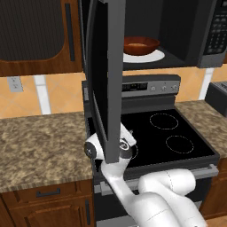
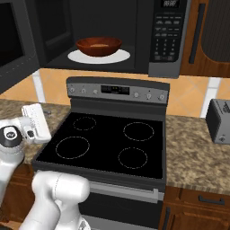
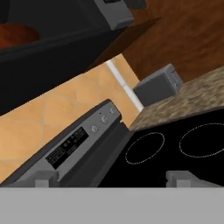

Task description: Open the microwave, place the bowl with waffle inside the microwave, then close the microwave door and turn it on.

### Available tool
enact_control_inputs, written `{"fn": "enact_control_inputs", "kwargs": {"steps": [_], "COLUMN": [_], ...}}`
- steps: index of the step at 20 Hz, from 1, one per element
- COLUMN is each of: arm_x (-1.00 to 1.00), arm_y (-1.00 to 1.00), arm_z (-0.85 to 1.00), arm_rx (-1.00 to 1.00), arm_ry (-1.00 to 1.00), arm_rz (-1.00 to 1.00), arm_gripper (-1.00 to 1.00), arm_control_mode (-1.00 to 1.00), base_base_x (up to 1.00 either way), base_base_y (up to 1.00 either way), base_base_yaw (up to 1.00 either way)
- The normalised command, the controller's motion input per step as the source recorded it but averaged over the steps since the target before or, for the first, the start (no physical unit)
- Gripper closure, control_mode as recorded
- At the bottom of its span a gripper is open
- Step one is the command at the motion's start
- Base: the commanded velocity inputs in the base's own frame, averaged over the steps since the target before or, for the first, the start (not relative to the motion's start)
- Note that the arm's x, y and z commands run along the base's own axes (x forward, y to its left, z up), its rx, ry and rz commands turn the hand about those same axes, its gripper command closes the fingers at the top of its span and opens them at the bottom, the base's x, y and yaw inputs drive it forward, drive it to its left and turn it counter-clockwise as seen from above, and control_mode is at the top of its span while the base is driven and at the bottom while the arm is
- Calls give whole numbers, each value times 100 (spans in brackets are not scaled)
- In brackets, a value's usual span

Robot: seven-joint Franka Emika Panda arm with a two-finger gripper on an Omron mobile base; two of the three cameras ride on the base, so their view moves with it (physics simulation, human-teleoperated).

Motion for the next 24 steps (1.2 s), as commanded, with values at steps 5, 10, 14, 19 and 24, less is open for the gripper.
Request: {"fn": "enact_control_inputs", "kwargs": {"steps": [5, 10, 14, 19, 24], "arm_x": [0, -26, -18, -25, -36], "arm_y": [67, 43, 46, 48, 41], "arm_z": [1, 31, 29, 18, 8], "arm_rx": [0, -1, -11, -21, -28], "arm_ry": [-13, -24, -15, -16, -22], "arm_rz": [-4, -6, -6, -7, -5], "arm_gripper": [100, 100, 100, 100, 100], "arm_control_mode": [-100, -100, -100, -100, -100], "base_base_x": [0, 0, 0, 0, 0], "base_base_y": [0, 0, 0, 0, 0], "base_base_yaw": [0, 0, 0, 0, 0]}}
